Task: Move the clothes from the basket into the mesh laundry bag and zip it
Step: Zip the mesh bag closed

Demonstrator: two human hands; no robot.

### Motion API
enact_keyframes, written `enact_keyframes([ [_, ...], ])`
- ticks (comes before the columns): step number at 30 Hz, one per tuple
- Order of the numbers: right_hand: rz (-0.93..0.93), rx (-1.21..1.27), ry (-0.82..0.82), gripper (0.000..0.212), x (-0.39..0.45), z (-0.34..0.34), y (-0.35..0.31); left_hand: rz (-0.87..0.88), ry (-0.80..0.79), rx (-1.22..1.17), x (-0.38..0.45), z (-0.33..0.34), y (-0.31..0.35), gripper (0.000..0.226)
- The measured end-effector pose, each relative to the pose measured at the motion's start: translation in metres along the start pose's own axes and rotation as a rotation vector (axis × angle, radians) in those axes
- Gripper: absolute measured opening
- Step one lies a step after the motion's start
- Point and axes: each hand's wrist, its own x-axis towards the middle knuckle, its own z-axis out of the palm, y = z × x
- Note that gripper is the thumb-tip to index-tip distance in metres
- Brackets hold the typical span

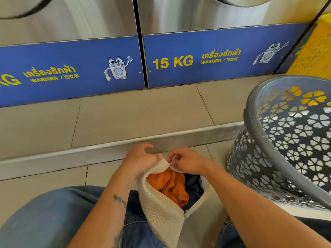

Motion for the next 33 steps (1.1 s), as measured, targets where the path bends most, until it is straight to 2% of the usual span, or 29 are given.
enact_keyframes([
  [3, 0.004, 0.01, 0.006, 0.015, -0.002, 0.007, 0.001, 0.017, -0.013, 0.106, 0.0, 0.011, -0.003, 0.063],
  [9, -0.005, 0.081, 0.224, 0.007, -0.019, 0.017, -0.004, 0.139, 0.018, 0.231, -0.011, 0.022, -0.004, 0.019],
  [12, 0.009, 0.135, 0.23, 0.014, -0.031, 0.02, -0.007, 0.158, 0.079, 0.229, -0.017, 0.028, -0.008, 0.009],
  [17, 0.092, 0.3, 0.31, 0.006, -0.049, 0.023, -0.009, 0.198, 0.14, 0.115, -0.028, 0.03, -0.004, 0.015],
  [22, 0.123, 0.485, 0.358, 0.012, -0.061, 0.022, -0.024, 0.235, 0.183, -0.018, -0.04, 0.028, 0.003, 0.013],
  [28, 0.147, 0.434, 0.385, 0.011, -0.069, 0.016, -0.036, 0.176, 0.298, -0.181, -0.041, 0.022, 0.006, 0.013],
  [33, 0.179, 0.323, 0.424, 0.014, -0.065, 0.019, -0.044, 0.068, 0.318, -0.261, -0.038, 0.02, 0.007, 0.012],
])
